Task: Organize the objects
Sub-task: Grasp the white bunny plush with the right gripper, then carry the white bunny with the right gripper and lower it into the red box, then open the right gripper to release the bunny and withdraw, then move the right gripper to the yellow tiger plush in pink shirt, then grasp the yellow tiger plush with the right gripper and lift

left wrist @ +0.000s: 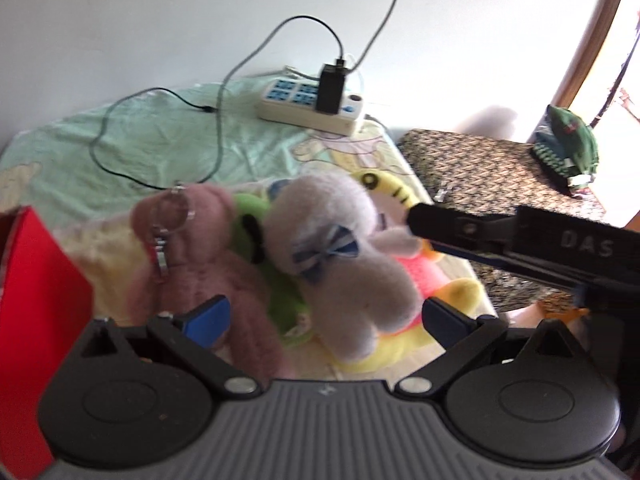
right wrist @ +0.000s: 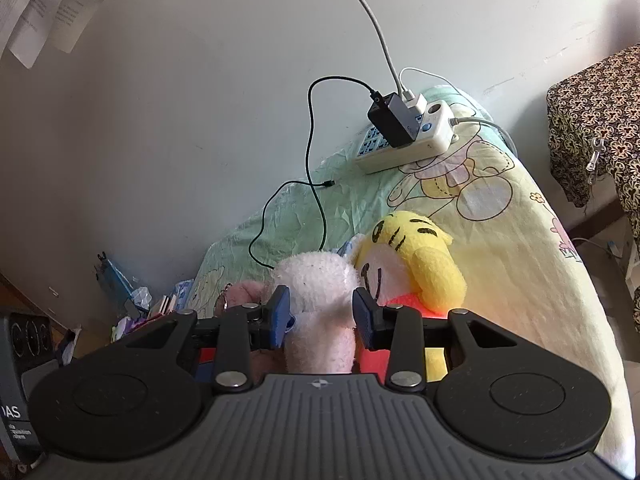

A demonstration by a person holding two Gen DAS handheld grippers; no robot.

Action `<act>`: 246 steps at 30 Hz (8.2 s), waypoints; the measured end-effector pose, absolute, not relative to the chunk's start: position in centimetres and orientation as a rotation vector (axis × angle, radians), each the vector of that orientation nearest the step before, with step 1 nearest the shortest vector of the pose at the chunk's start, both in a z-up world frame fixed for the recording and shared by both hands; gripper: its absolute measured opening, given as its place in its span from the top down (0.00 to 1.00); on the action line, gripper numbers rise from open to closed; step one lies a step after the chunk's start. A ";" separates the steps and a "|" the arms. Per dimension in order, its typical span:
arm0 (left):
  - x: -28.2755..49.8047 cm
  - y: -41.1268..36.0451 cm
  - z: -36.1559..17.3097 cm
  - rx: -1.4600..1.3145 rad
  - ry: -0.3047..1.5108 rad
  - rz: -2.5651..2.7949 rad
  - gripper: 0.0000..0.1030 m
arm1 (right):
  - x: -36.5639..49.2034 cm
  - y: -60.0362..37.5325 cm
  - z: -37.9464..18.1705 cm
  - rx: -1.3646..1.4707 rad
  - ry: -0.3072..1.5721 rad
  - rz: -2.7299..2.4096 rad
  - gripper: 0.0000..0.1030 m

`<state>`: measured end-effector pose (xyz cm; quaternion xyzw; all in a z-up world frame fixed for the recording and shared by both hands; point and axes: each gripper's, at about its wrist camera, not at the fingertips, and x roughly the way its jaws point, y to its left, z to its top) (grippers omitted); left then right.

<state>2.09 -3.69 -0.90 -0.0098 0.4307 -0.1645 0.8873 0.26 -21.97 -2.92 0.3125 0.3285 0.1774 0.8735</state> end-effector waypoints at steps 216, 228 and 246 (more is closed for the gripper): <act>-0.1 -7.6 -0.6 0.086 0.909 -0.453 0.09 | -6.3 -25.9 -4.1 0.672 0.642 0.096 0.56; 5.1 -7.7 -4.5 -0.140 1.064 -0.507 0.13 | -0.6 -28.8 -8.7 0.869 0.760 0.168 0.55; 6.5 -9.6 -6.9 -0.043 1.059 -0.557 0.03 | 3.6 -27.9 -12.4 0.964 0.860 0.309 0.58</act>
